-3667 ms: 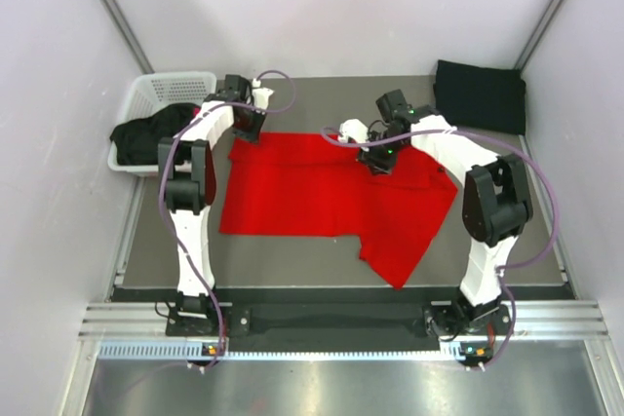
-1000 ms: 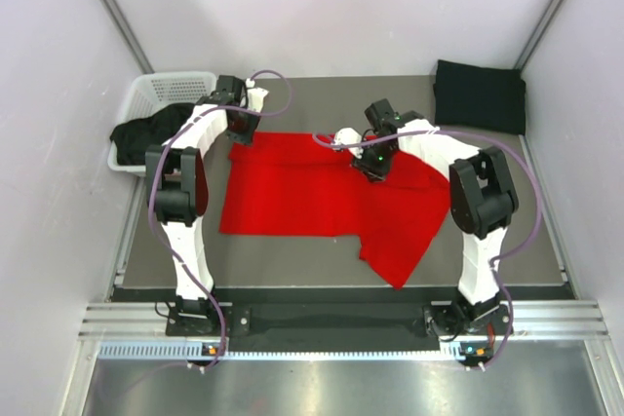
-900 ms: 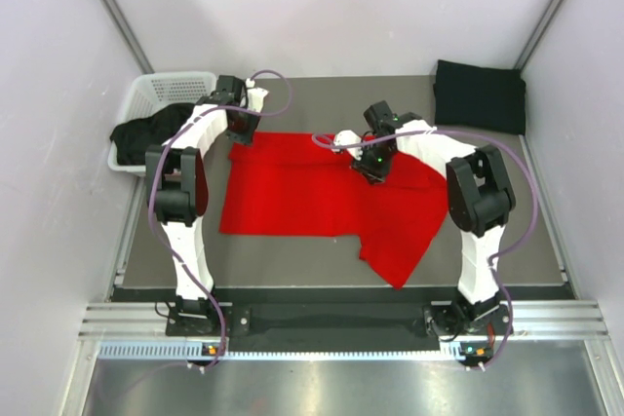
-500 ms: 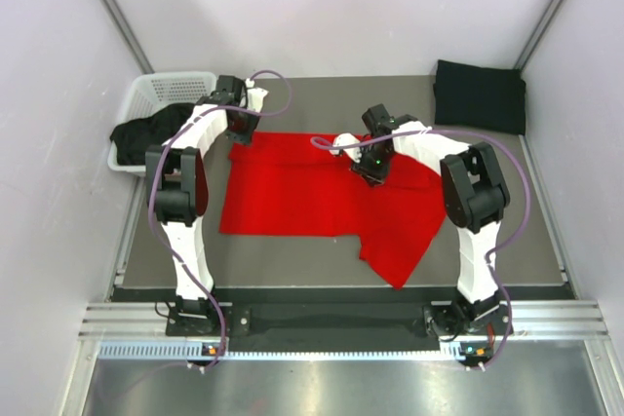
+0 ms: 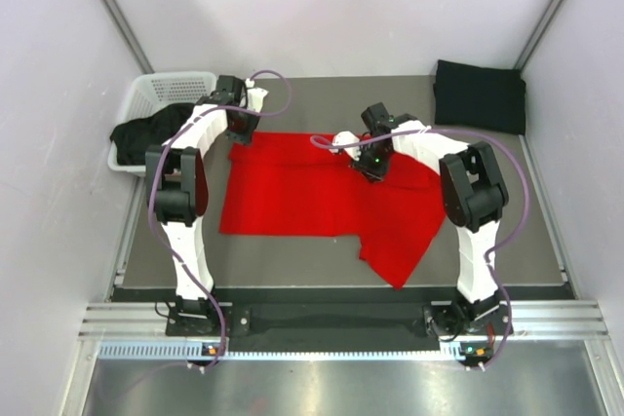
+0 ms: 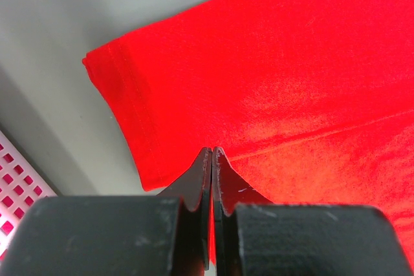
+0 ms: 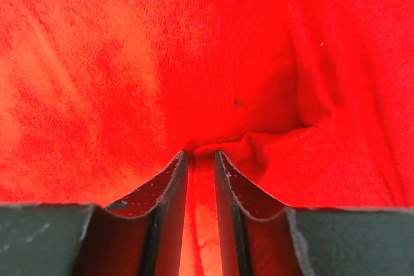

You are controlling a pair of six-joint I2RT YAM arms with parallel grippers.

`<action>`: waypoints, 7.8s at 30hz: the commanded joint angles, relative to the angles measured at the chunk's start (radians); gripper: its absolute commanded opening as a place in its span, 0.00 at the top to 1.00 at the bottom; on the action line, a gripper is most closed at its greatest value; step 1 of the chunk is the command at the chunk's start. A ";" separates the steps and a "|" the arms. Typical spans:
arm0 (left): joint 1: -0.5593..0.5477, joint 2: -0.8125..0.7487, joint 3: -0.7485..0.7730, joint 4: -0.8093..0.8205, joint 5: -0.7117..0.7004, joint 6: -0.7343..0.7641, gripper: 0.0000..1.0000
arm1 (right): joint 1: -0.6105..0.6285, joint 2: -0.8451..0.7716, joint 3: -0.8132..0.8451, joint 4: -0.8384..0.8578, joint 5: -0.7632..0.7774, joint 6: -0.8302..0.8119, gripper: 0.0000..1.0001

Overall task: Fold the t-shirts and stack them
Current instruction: Fold the tshirt

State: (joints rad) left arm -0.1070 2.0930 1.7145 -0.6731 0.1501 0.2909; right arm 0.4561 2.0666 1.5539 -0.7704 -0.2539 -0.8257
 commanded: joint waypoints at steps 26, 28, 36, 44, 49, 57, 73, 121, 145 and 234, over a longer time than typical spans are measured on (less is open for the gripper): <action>0.003 -0.028 0.036 0.035 0.023 0.005 1.00 | 0.010 -0.125 0.018 -0.069 0.058 0.051 1.00; 0.003 -0.030 0.037 0.033 0.022 0.007 1.00 | 0.010 -0.126 0.026 -0.084 0.059 0.054 1.00; 0.003 -0.028 0.042 0.033 0.020 0.007 1.00 | 0.026 -0.126 0.043 -0.127 0.062 0.069 1.00; 0.003 -0.021 0.053 0.035 0.023 0.007 1.00 | 0.042 -0.080 0.103 -0.130 0.051 0.121 0.73; 0.003 -0.022 0.056 0.032 0.022 0.008 1.00 | -0.023 -0.155 0.055 -0.078 0.050 0.135 0.66; 0.001 -0.005 0.057 0.032 0.029 0.004 0.99 | -0.313 -0.138 0.055 -0.240 -0.088 0.134 0.68; -0.007 -0.002 0.051 0.027 0.016 0.010 0.99 | -0.424 -0.109 0.003 -0.283 -0.081 0.112 0.64; -0.034 0.016 0.053 0.033 0.000 0.024 0.99 | -0.435 -0.192 -0.044 -0.348 -0.082 0.099 0.93; -0.030 0.041 0.079 0.040 0.020 0.022 0.99 | -0.385 -0.227 -0.049 -0.441 -0.082 0.131 0.84; -0.030 0.236 0.188 0.066 -0.142 -0.003 1.00 | -0.505 0.293 0.563 -0.259 -0.142 0.293 0.78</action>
State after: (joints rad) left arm -0.1402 2.3299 1.9221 -0.5873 0.0380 0.2687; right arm -0.0586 2.3600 2.0827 -1.0534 -0.4240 -0.5442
